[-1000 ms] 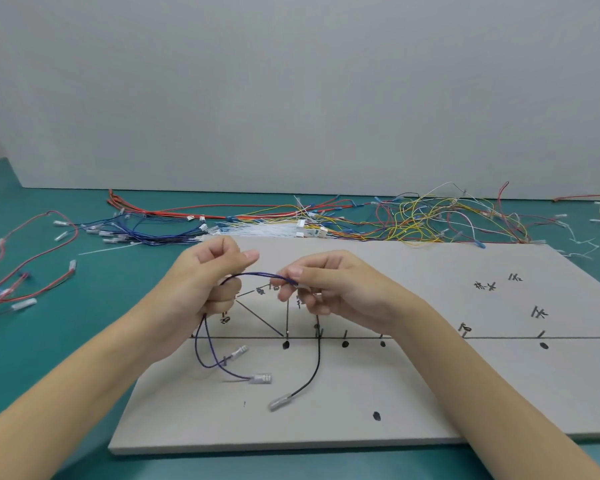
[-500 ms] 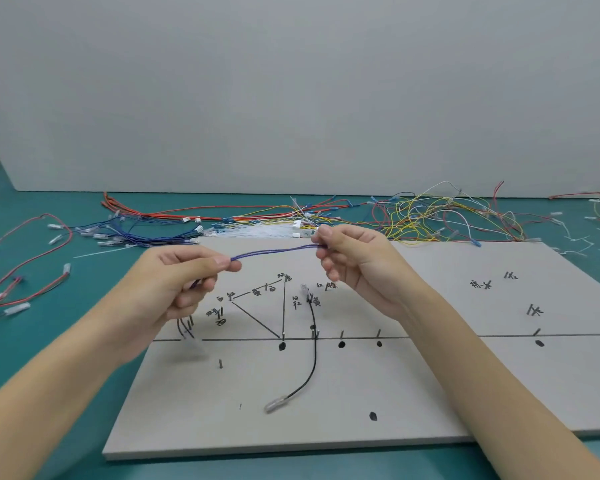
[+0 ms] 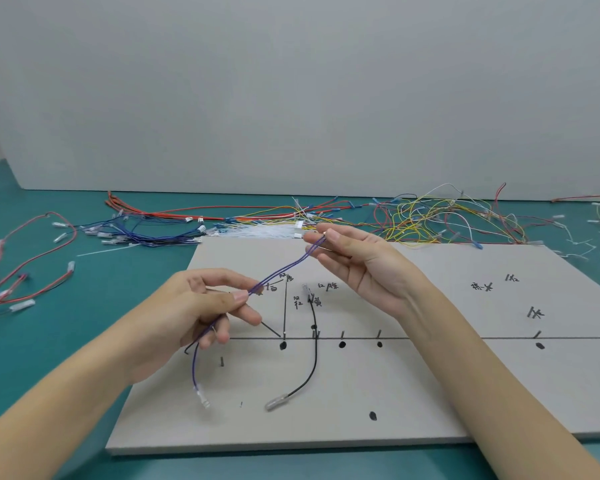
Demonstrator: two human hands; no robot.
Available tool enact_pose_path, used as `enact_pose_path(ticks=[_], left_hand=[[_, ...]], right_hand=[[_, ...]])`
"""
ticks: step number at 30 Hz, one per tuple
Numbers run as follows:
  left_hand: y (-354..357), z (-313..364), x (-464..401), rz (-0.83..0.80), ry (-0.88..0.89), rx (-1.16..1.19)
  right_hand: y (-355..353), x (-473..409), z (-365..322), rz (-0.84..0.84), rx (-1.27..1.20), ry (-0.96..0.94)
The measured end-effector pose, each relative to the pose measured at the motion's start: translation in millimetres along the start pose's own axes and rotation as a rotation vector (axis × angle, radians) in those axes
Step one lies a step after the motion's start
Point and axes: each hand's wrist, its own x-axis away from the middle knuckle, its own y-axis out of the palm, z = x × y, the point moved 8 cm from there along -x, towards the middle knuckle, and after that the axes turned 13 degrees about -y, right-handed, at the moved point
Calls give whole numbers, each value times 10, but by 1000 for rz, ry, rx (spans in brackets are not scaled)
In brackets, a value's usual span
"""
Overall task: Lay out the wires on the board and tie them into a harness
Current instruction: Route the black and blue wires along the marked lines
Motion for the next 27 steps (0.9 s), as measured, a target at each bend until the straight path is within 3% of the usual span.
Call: enact_pose_path(ticks=[9, 14, 20, 27], left_hand=[[69, -30, 12, 114, 5, -76], [99, 4, 40, 179, 64, -175], [281, 9, 81, 124, 109, -280], [165, 36, 114, 127, 99, -135]], right_hand=[[-58, -28, 28, 18, -26, -7], [-115, -36, 24, 54, 138, -23], [-63, -51, 38, 58, 125, 14], [-41, -43, 108, 82, -3, 85]])
